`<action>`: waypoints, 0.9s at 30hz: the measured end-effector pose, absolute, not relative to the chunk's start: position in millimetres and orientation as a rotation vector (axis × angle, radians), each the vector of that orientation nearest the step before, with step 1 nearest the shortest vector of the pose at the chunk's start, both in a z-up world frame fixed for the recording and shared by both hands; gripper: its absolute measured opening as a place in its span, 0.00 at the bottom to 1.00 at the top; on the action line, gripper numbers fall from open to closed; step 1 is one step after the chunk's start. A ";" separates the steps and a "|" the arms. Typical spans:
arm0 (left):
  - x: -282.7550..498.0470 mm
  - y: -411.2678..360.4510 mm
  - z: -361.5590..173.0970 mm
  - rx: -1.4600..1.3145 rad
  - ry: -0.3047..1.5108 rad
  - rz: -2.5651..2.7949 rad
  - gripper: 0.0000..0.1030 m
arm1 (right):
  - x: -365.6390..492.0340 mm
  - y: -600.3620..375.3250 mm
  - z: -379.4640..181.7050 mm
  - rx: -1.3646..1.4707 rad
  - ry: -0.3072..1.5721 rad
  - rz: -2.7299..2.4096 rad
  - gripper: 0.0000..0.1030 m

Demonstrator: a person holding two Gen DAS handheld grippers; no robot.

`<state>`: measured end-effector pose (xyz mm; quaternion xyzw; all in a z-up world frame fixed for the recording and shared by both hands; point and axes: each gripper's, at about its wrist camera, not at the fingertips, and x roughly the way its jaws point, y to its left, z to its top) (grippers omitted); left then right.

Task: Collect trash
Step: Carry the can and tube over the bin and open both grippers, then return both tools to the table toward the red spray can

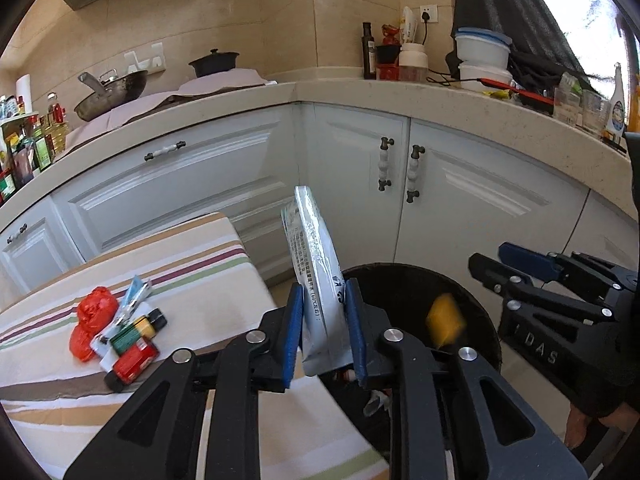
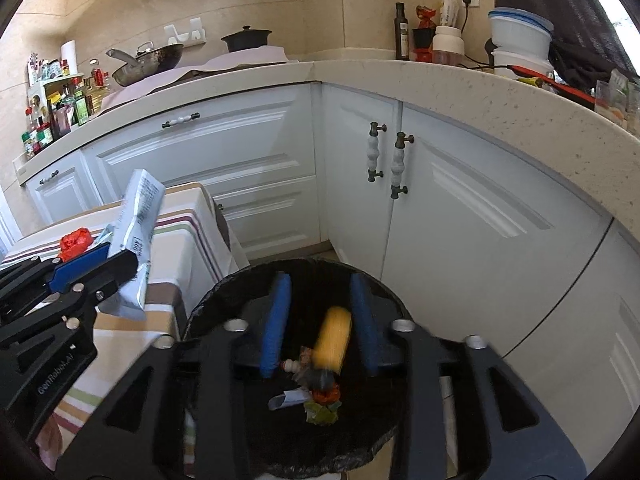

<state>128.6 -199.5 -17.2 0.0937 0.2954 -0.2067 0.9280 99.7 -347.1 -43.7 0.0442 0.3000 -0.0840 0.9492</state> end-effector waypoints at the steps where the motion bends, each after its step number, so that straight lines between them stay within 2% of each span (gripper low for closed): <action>1: 131.3 -201.5 -19.0 0.192 0.607 -0.424 0.28 | 101.0 -348.6 -44.9 0.091 0.608 -0.180 0.41; 4: 134.4 -205.4 -23.4 0.198 0.607 -0.425 0.43 | 103.2 -353.0 -46.3 0.106 0.609 -0.188 0.42; 8: 137.0 -206.4 -28.8 0.196 0.620 -0.421 0.46 | 102.5 -358.3 -47.9 0.115 0.609 -0.205 0.44; 12: 136.6 -201.7 -28.4 0.182 0.618 -0.408 0.55 | 102.2 -362.0 -49.0 0.124 0.611 -0.216 0.46; 21: 128.8 -166.9 -22.8 0.154 0.612 -0.335 0.65 | 105.3 -344.8 -49.9 0.135 0.620 -0.184 0.51; 27: 124.1 -122.1 -19.8 0.139 0.612 -0.235 0.66 | 116.5 -304.2 -49.3 0.113 0.632 -0.094 0.52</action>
